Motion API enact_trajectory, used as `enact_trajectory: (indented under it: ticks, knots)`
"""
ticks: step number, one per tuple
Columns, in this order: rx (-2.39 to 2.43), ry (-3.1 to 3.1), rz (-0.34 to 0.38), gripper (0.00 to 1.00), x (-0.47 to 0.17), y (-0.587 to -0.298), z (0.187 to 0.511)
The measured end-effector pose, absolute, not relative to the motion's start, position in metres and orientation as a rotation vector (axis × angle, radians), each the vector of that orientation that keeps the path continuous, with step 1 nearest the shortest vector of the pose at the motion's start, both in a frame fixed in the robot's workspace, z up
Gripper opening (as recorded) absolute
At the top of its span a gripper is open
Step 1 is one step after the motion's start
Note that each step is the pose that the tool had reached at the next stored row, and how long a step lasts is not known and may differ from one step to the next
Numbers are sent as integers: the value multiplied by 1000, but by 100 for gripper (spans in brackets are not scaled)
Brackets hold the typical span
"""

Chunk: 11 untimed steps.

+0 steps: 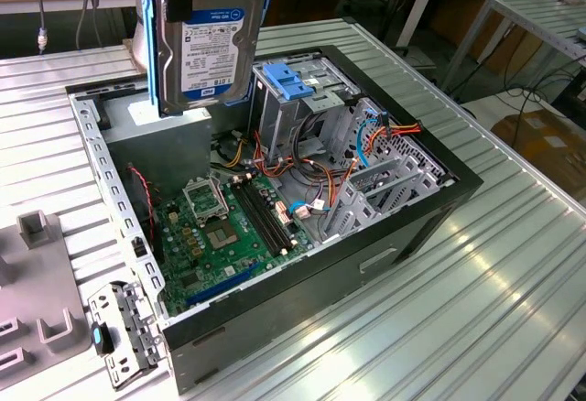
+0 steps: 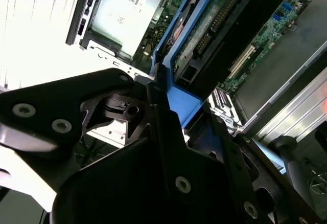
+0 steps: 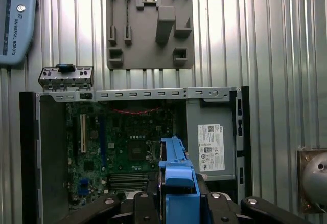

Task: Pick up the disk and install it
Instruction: 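Insert the disk into the insertion slot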

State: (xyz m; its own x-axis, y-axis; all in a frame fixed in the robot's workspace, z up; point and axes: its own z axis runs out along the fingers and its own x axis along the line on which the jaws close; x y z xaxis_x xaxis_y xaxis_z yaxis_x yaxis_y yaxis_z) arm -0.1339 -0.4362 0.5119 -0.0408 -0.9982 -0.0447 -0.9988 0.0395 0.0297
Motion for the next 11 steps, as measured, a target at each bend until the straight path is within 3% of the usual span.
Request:
enact_trajectory:
  ticks: [11]
  knots:
    - [-2167,2256,82,37,-134,-445,512]
